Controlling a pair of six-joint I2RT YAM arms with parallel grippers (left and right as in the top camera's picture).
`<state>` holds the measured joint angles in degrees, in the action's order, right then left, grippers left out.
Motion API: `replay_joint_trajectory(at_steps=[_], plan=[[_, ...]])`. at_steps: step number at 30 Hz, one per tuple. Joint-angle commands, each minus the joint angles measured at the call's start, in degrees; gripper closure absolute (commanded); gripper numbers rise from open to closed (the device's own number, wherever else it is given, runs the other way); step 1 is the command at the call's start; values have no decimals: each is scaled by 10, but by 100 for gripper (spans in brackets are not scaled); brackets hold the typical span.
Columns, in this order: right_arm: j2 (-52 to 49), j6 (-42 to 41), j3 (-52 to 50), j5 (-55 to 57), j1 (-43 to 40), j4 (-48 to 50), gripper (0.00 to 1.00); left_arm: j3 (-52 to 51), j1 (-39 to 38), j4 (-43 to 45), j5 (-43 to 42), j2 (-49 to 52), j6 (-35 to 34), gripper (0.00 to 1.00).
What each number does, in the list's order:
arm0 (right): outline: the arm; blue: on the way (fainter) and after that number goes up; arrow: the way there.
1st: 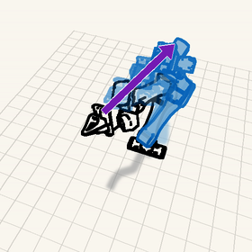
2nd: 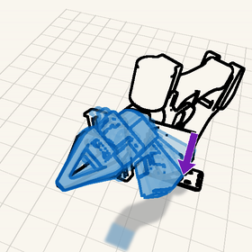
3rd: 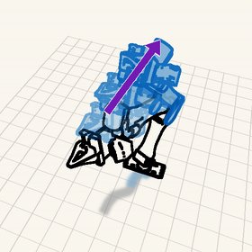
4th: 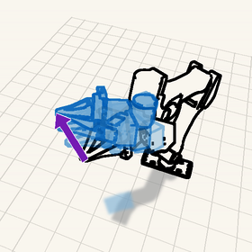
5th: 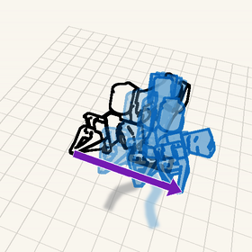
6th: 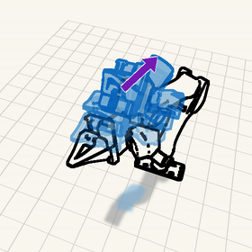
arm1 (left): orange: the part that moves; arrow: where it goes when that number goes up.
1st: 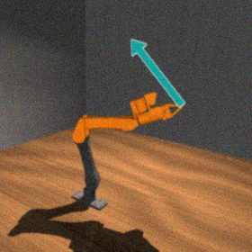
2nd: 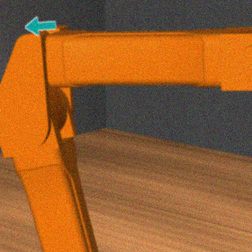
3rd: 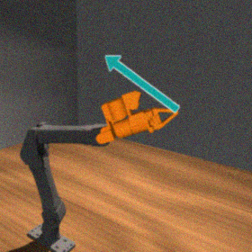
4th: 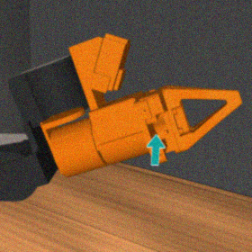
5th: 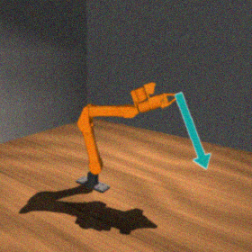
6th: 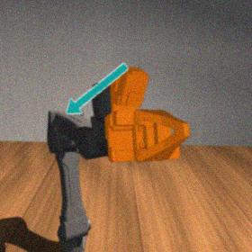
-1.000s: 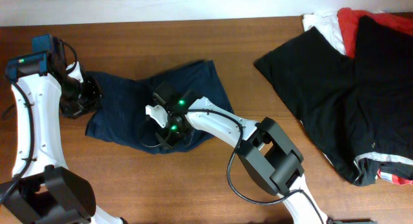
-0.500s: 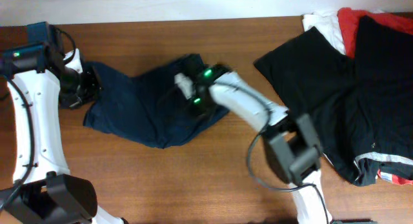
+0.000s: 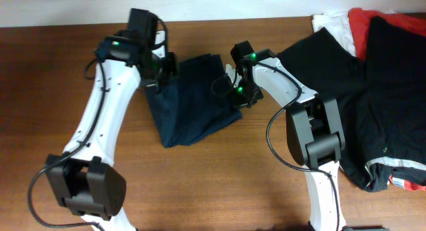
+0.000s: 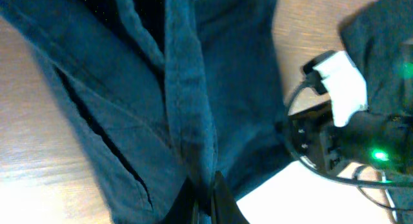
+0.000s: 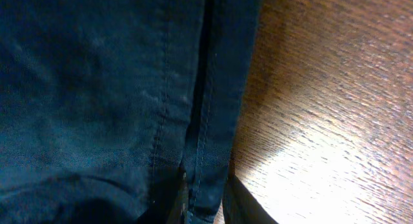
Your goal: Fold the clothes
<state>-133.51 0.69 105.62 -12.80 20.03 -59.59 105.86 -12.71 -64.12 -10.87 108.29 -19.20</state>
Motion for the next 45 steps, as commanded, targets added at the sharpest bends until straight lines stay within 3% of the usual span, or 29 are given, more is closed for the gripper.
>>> replay_joint_trajectory(at_steps=[1, 4, 7, 11, 13, 14, 20, 23, 24, 26, 28, 30, 34, 39, 41, 44, 45], plan=[[-20, 6, 2, -5, 7, -1, 78, 10, -28, 52, -29, 9, -53, 99], [-20, 6, 2, -5, 7, -9, 78, 10, -67, 89, -52, 48, -57, 99], [-20, 6, 2, -5, 7, -11, 78, 10, -87, 141, -134, 105, -57, 99], [-20, 6, 2, -5, 7, -11, 78, 10, -94, 174, -149, 129, -59, 99], [-20, 6, 2, -5, 7, -11, 76, 10, -94, 178, -149, 129, -59, 70], [-20, 6, 2, -5, 7, -11, 76, 10, -94, 178, -149, 129, -59, 64], [-2, -16, 19, 32, -12, -21, 66, 12, -44, 183, -200, 129, -58, 63], [27, -16, 120, 90, -60, -82, 62, 14, -14, 192, -202, 129, -45, 60], [27, -16, 174, 73, -79, -118, 62, 14, -5, 202, -182, 129, -36, 55], [27, -15, 283, 35, -104, -172, 62, 13, 5, 213, -96, 129, -6, 54], [27, 36, 338, -63, -99, -195, 62, 13, 5, 239, 15, 129, 12, 47], [24, 36, 320, -130, -78, -204, 62, 13, 5, 285, 105, 137, 14, 44], [19, 36, 208, -137, -17, -181, 62, 13, 17, 354, 121, 200, 24, 44], [19, 37, 57, -137, 26, -91, 62, 10, 30, 250, 122, 266, 24, 43], [19, 36, 5, -130, 23, -63, 62, 10, 31, 182, 122, 270, 24, 38], [19, 29, -35, 21, 14, -86, 63, 10, 30, -15, 113, 270, 23, 40], [19, 8, -35, 100, -1, -90, 63, 10, 30, -120, 76, 270, 21, 45]])
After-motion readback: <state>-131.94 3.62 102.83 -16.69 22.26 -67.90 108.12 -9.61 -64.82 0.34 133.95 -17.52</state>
